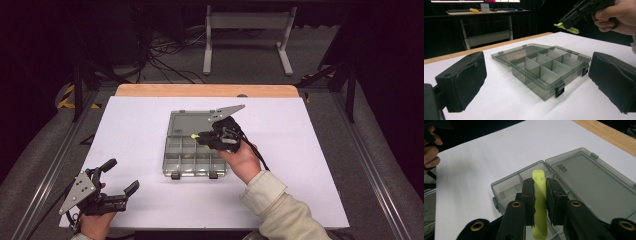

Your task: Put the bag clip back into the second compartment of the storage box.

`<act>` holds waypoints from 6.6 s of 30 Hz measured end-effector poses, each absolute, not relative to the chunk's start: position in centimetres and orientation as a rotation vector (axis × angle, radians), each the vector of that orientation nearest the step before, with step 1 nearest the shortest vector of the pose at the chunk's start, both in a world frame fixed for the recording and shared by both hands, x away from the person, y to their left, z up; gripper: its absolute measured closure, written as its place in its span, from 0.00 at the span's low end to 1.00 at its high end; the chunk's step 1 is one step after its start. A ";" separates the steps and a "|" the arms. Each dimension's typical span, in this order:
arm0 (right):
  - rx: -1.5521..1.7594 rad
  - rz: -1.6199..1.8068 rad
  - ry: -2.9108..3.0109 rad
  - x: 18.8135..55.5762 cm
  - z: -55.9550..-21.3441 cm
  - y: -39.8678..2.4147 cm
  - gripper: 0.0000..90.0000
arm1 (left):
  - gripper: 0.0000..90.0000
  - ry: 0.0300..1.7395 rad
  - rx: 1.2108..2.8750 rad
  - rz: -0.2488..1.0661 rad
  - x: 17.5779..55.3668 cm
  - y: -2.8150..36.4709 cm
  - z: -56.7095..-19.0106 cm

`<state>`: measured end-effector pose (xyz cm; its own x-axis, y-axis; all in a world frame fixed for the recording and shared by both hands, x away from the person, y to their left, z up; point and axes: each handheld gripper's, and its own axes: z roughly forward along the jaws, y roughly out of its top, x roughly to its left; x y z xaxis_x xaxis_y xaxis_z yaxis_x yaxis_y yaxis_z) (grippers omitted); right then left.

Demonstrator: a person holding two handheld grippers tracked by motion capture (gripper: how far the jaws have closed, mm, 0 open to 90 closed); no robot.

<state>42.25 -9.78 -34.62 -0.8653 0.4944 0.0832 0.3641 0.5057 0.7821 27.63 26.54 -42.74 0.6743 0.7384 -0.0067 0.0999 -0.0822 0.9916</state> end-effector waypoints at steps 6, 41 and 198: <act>0.786 1.269 2.589 43.9 -35.0 -8.8 0.87 | 0.02 0.702 1.592 0.610 27.6 26.6 -42.7; 0.862 1.215 2.583 46.9 -38.6 -5.3 0.87 | 0.02 0.693 1.595 0.604 27.7 26.5 -42.7; 0.768 1.542 2.061 30.7 -41.3 -28.7 0.00 | 0.02 0.680 1.605 0.614 27.7 26.2 -42.6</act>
<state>30.69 -28.66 -41.33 -0.7430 0.6688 -0.0258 0.1642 0.2195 0.9617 27.68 26.18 -42.62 0.6871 0.7264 0.0136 0.0873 -0.1011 0.9910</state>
